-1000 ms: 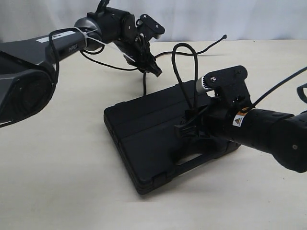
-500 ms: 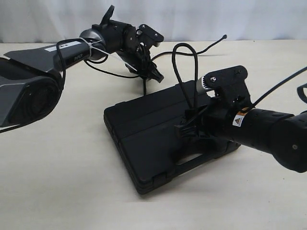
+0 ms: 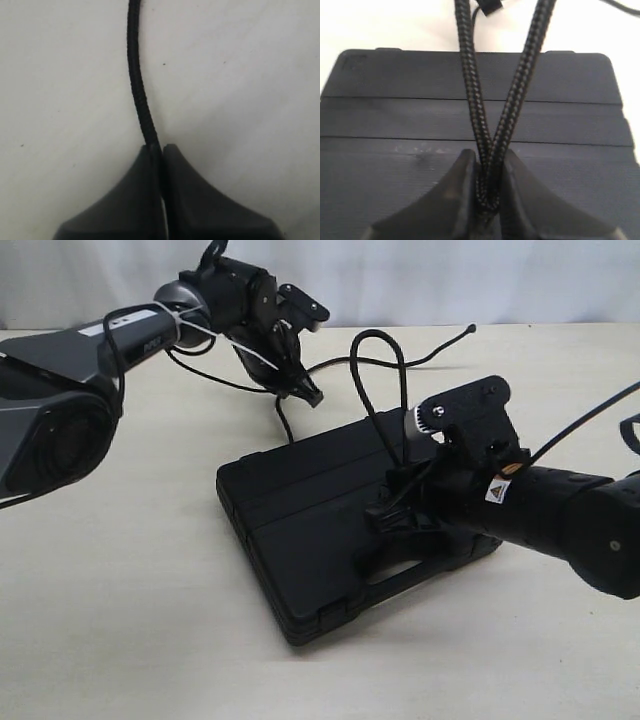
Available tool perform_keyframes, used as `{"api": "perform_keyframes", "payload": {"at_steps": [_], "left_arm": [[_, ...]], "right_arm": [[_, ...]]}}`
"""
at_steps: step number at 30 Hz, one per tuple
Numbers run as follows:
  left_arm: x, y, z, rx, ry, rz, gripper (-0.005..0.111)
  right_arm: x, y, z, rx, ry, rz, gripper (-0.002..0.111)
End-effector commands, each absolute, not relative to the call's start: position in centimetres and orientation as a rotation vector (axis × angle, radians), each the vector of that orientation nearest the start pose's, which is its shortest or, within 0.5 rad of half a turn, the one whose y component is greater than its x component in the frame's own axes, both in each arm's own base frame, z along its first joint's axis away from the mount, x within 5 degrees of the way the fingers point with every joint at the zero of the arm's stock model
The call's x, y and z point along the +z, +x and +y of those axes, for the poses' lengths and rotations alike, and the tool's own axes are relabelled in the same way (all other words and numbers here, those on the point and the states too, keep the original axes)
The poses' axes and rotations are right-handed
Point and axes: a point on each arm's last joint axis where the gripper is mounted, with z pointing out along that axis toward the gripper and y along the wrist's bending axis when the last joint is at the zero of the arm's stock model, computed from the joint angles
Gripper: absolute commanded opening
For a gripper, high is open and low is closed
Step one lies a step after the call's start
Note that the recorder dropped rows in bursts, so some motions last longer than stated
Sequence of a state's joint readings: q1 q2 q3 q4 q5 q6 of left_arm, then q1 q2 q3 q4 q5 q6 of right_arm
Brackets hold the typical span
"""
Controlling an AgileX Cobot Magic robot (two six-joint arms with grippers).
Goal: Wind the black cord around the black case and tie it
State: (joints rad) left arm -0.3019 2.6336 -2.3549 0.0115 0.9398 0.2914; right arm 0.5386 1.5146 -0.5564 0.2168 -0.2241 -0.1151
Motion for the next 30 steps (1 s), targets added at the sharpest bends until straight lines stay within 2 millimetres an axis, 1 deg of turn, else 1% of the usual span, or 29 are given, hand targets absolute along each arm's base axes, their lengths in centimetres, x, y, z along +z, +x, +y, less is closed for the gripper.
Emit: {"api": "perform_keyframes", "payload": {"at_steps": [1,4,6,8,10,12,14,15,17,20,21,22,23,25,26,27,28,29,30], "left_arm": [[15.7,52.9,-14.2,0.008,0.736,2.605,0.0],[17.1,52.5,-13.0,-0.059,0.756,2.631,0.0],[17.6,52.2,-12.8,-0.124,0.779,2.644,0.0],[17.9,51.8,-12.7,-0.237,0.801,2.656,0.0],[18.2,51.3,-13.1,-0.33,0.87,2.657,0.0],[18.5,51.2,-13.3,-0.352,0.889,2.639,0.0],[19.2,51.0,-13.7,-0.375,0.914,2.609,0.0],[20.1,50.7,-14.0,-0.417,0.918,2.585,0.0],[20.8,50.1,-14.1,-0.449,0.93,2.58,0.0],[21.3,48.5,-13.6,-0.421,0.956,2.609,0.0],[21.3,48.1,-13.2,-0.38,0.938,2.596,0.0],[21.3,47.5,-12.8,-0.352,0.913,2.589,0.0],[20.8,46.0,-11.9,-0.279,0.871,2.513,0.0],[20.5,44.1,-11.2,-0.196,0.86,2.397,0.0],[20.5,43.0,-10.7,-0.158,0.805,2.332,0.0],[20.6,41.0,-9.6,-0.053,0.679,2.197,0.0],[20.5,39.9,-9.1,-0.005,0.631,2.159,0.0],[19.9,37.3,-7.7,0.137,0.579,2.097,0.0],[19.3,36.1,-7.1,0.192,0.578,2.085,0.0]], "right_arm": [[17.7,24.7,11.7,0.214,-0.453,2.167,0.004],[17.7,25.3,10.3,0.152,-0.477,2.162,0.004],[17.7,25.7,9.5,0.124,-0.482,2.154,0.004],[18.0,26.2,9.0,0.104,-0.485,2.141,0.004],[18.2,26.9,9.3,0.09,-0.535,2.13,0.004],[18.4,27.7,9.7,0.071,-0.6,2.126,0.004],[18.4,28.6,10.1,0.063,-0.63,2.136,0.004],[18.3,29.5,10.4,0.06,-0.639,2.153,0.004],[18.2,29.8,10.5,0.056,-0.647,2.155,0.004],[18.3,29.9,10.6,0.052,-0.659,2.137,0.004],[18.4,29.9,10.6,0.049,-0.667,2.132,0.004],[18.4,29.9,10.6,0.049,-0.667,2.132,0.004],[18.4,29.9,10.5,0.05,-0.665,2.138,0.004],[18.3,29.8,10.5,0.05,-0.666,2.142,0.004],[18.3,29.8,10.5,0.05,-0.666,2.142,0.004],[18.4,29.9,10.5,0.05,-0.666,2.14,0.004],[18.4,29.9,10.5,0.05,-0.666,2.14,0.004],[18.4,29.9,10.5,0.05,-0.666,2.14,0.004],[18.4,29.9,10.5,0.05,-0.665,2.137,0.004]]}}
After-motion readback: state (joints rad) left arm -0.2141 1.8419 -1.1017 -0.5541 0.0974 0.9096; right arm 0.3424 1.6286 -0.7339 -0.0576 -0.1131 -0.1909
